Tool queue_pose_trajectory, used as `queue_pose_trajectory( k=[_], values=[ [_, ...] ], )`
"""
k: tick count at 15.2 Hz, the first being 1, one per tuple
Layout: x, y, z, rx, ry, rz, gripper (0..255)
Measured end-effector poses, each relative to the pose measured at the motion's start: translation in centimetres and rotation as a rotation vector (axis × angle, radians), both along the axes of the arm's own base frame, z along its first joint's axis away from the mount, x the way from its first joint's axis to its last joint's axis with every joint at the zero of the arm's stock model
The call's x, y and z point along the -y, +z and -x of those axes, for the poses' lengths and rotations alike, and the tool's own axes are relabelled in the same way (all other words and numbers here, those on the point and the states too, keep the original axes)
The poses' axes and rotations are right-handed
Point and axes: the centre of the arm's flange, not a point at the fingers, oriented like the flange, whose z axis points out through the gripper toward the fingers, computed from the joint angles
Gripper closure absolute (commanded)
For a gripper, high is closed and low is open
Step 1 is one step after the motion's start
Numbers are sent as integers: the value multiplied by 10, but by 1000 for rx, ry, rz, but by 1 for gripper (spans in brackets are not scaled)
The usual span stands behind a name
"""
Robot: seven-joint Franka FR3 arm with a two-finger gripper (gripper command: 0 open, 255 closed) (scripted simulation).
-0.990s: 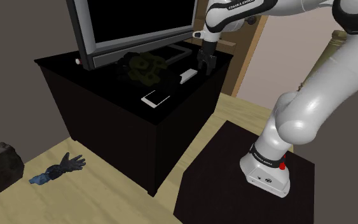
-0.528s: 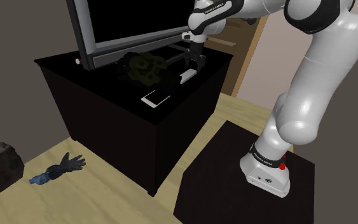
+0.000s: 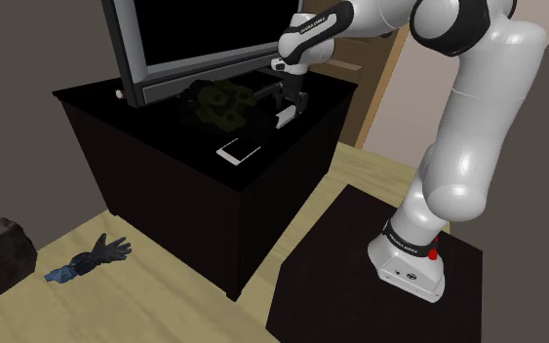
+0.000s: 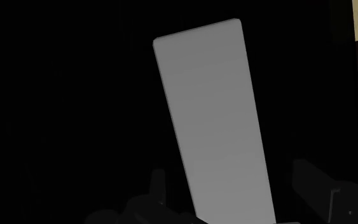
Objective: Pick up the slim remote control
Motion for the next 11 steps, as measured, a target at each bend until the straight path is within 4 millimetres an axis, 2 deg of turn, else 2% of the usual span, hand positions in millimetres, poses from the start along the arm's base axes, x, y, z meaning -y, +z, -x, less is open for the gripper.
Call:
queue_pose_trajectory(
  k=[2,3,11],
  values=[
    [0,-9,-1,0,1,0,0],
    [0,-11,0,0,1,0,255],
    [0,-11,0,4,1,1,255]
  ],
)
